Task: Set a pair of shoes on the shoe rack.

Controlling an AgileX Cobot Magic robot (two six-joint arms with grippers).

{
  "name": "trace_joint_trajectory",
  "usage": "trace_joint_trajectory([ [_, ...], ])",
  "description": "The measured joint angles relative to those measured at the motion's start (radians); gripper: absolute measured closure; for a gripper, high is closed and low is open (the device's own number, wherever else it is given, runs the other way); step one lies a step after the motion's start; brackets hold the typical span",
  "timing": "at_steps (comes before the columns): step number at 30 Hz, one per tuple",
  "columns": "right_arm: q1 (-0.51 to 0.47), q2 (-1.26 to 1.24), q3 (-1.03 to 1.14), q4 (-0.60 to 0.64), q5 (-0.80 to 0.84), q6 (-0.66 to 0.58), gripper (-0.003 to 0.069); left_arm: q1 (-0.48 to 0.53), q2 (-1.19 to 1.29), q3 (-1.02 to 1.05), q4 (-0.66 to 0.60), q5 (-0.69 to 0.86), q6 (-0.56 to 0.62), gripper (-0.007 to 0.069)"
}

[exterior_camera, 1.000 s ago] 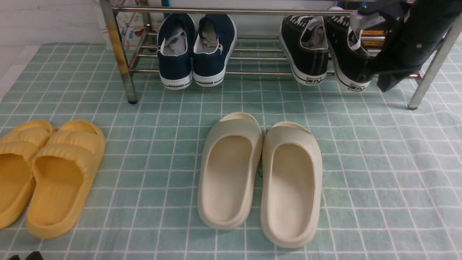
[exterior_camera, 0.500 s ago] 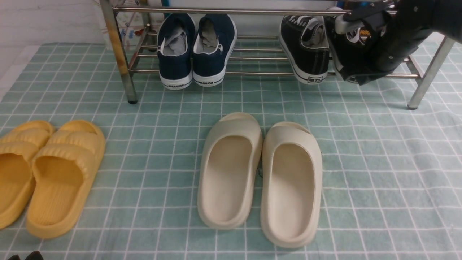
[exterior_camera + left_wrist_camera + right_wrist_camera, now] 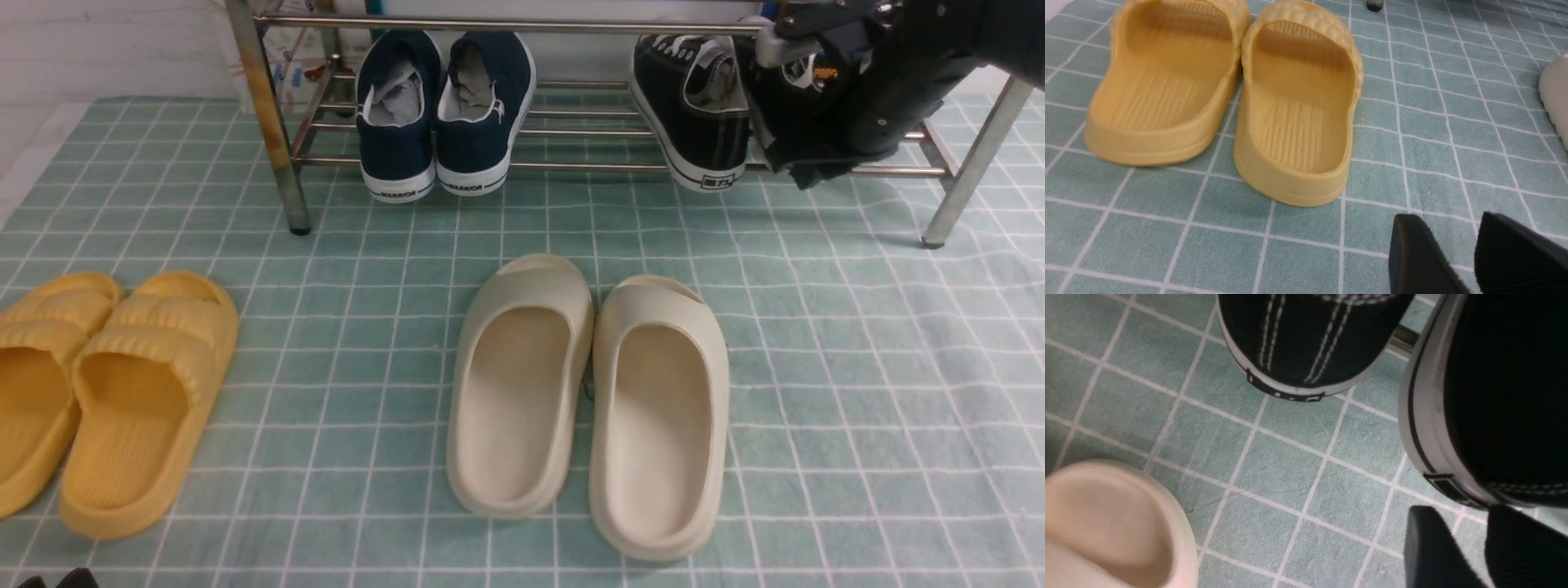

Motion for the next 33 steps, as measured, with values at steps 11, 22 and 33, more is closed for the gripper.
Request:
trace_joint_trajectory([
  [11,-0.001,-0.321,-0.042,0.023,0.316,0.0,0.0341,0.0,0.0,0.0,0.0,0.0,0.0,0.0386],
  [22,-0.001,-0.867,0.496,0.136,0.172,0.0,0.0662,0.0,0.0,0.0,0.0,0.0,0.0,0.0386],
  [33,-0.001,-1.401,0.981,0.22,-0.085,0.0,0.0662,0.0,0.0,0.0,0.0,0.0,0.0,0.0386],
])
